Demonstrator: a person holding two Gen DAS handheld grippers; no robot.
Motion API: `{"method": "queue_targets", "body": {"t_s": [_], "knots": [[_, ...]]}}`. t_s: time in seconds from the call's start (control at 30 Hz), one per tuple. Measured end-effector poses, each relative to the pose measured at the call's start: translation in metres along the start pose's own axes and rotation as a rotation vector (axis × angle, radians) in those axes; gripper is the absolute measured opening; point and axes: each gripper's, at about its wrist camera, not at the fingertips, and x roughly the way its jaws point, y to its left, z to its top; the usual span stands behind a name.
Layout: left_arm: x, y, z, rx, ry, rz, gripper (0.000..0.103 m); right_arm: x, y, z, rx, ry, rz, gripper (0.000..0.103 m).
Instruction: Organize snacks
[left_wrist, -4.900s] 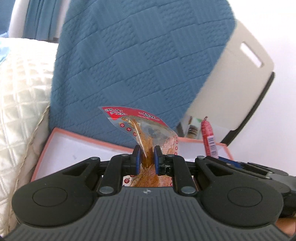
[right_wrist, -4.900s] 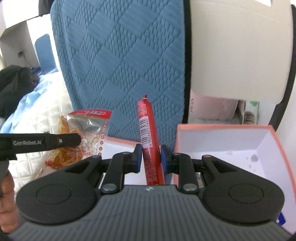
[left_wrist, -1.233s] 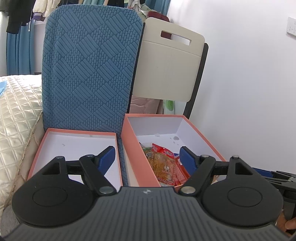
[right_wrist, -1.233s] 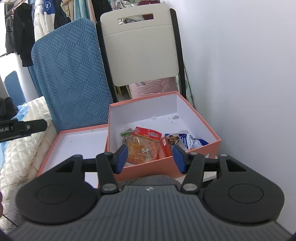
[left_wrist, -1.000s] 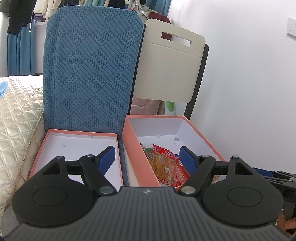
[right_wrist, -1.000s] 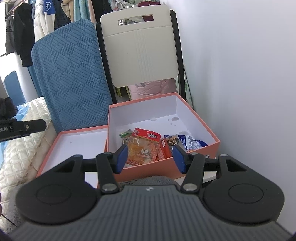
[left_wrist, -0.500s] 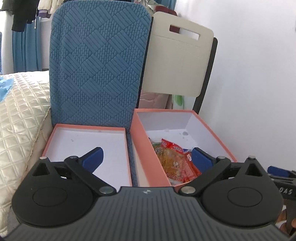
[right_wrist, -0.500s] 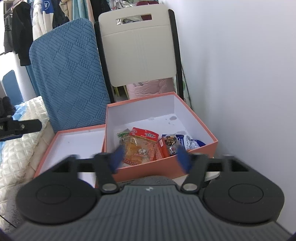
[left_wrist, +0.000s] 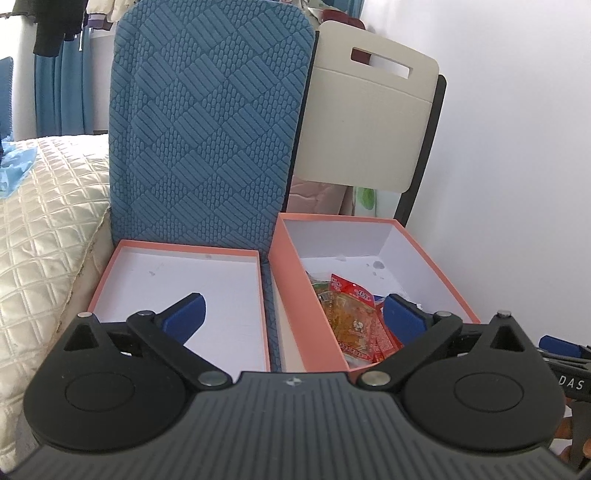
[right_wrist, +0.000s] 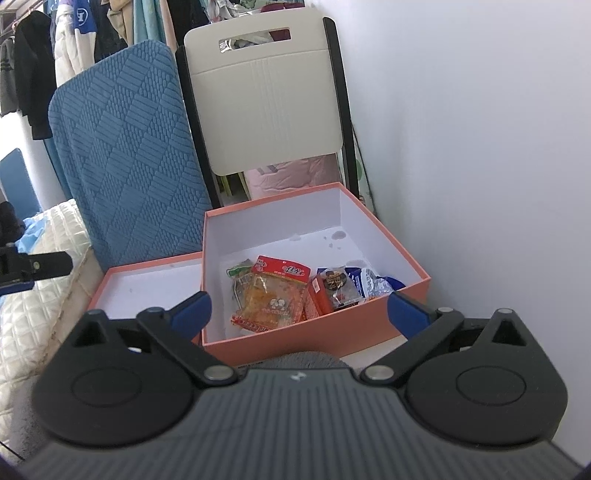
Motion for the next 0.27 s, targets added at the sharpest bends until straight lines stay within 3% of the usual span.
{"method": "queue_targets", "body": {"t_s": [0.27], "knots": [[-0.0006, 0.0018, 0.0009, -0.003, -0.008, 0.001, 0.103, 0.0001, -0.0007, 0.0005, 0.008, -0.005, 0.003, 0.103]]}}
